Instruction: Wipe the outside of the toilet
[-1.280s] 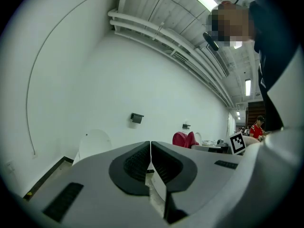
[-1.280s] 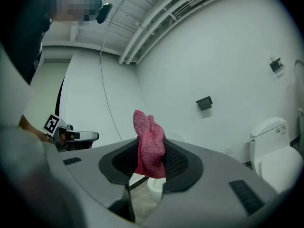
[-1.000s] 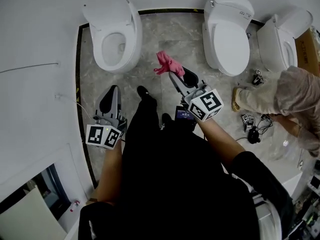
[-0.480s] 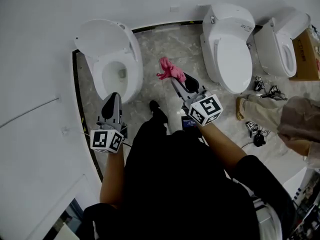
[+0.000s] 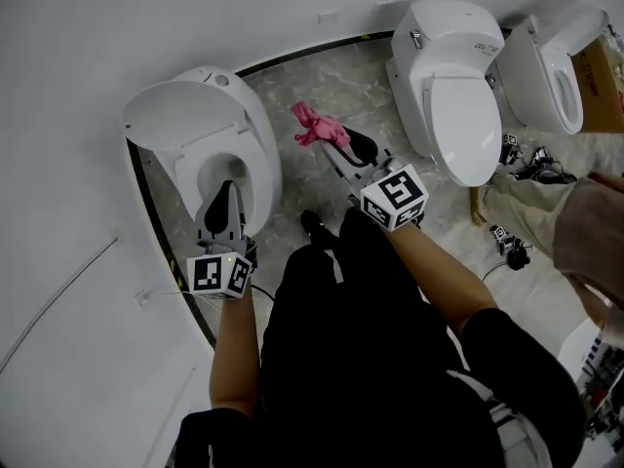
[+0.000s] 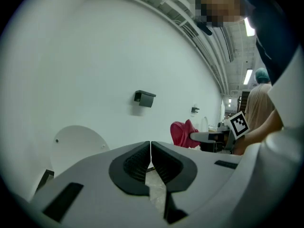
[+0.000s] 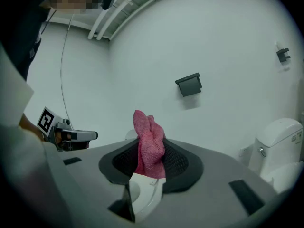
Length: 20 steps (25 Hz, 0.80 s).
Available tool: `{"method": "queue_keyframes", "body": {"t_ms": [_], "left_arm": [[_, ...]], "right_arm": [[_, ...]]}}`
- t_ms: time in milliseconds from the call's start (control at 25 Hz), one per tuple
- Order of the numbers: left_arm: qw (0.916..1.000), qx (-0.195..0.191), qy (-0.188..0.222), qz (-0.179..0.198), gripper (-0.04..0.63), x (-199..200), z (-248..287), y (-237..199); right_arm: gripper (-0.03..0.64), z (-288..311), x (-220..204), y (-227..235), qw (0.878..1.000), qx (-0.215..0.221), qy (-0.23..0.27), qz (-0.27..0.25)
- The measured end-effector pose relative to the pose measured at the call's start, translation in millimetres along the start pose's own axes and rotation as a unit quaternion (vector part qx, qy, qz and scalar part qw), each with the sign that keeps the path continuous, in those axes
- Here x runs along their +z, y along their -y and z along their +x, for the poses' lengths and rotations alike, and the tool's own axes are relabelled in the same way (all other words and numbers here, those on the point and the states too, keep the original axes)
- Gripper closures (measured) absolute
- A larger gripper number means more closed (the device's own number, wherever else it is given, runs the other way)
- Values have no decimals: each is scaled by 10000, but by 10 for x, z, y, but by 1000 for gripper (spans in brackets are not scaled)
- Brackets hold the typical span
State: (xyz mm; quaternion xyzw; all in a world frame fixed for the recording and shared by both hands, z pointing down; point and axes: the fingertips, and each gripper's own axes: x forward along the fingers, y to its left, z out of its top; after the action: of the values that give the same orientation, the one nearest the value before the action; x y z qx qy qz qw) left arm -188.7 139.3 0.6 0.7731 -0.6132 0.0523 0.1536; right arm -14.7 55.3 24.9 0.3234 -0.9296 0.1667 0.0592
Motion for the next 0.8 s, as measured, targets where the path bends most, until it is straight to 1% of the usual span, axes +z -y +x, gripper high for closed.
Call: {"method": "queue_keyframes", "body": {"t_ms": [160, 240, 320, 440, 560, 680, 800], "left_arm": [[9993, 260, -241, 67, 574, -356, 355, -114], [9982, 424, -411, 42, 574, -513, 643, -256], [9965, 562, -620, -8, 575, -646, 994, -425], [9932, 769, -866, -105, 574, -920, 1416, -589], [9902, 904, -1028, -261, 574, -1251, 1761, -759], [9859, 1131, -1178, -355, 574, -1559, 1990, -984], [9807, 1370, -1280, -553, 574, -1843, 2120, -1148]], "right_arm": [[472, 445, -153, 332, 9998, 200, -69, -71], [472, 790, -257, 568, 9994, 299, -160, 2], [472, 1184, -407, 843, 9985, 373, -374, 142], [472, 1669, -734, 1182, 9955, 567, -743, 174], [472, 2118, -1166, 1440, 9919, 705, -1040, 172], [472, 2569, -1619, 1547, 9873, 835, -1342, 143], [472, 2974, -1941, 1517, 9833, 1055, -1481, -8]]}}
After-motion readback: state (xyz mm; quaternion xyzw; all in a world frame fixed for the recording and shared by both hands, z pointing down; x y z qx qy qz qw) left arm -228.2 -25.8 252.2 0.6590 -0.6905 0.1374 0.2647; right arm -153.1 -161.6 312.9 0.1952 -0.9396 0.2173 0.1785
